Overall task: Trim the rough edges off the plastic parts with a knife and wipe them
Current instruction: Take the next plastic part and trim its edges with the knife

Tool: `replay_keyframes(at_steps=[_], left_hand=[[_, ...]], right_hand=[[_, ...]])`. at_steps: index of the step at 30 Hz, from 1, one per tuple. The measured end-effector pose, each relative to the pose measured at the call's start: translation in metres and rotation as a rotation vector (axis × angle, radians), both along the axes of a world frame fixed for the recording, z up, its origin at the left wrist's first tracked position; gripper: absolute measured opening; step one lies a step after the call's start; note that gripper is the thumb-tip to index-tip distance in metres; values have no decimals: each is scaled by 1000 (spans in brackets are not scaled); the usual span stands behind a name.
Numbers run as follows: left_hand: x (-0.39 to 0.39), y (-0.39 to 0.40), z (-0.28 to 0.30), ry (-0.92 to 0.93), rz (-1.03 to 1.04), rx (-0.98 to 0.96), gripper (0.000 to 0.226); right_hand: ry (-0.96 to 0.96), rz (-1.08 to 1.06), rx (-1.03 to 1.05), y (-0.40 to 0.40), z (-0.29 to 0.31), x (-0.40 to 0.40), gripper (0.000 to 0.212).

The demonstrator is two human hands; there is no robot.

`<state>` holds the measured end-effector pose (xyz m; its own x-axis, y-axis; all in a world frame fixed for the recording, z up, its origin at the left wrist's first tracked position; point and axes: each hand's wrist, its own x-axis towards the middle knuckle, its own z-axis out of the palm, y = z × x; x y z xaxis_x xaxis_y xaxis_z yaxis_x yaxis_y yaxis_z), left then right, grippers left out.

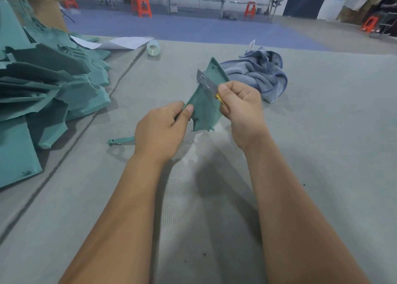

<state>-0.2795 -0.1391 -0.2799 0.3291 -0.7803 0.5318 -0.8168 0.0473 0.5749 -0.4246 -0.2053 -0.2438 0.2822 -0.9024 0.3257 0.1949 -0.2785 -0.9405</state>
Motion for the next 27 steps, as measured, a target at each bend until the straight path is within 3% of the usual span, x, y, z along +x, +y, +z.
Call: replay_keyframes(at_steps=[6,9,17,27], left_hand=[[0,-2,0,-17,3,-4,44],[0,-1,0,-24,-5,-11,43],[0,1,2,-60,-8,-29,44],[2,0,2,-66,15,-17,46]], right_hand=[[26,89,-9,3,-1,1,32],[110,-4,-26,1,-2,5,32],[80,-253,-27,-17,11,-5,32],[67,-310,-27,-22,15,1,37]])
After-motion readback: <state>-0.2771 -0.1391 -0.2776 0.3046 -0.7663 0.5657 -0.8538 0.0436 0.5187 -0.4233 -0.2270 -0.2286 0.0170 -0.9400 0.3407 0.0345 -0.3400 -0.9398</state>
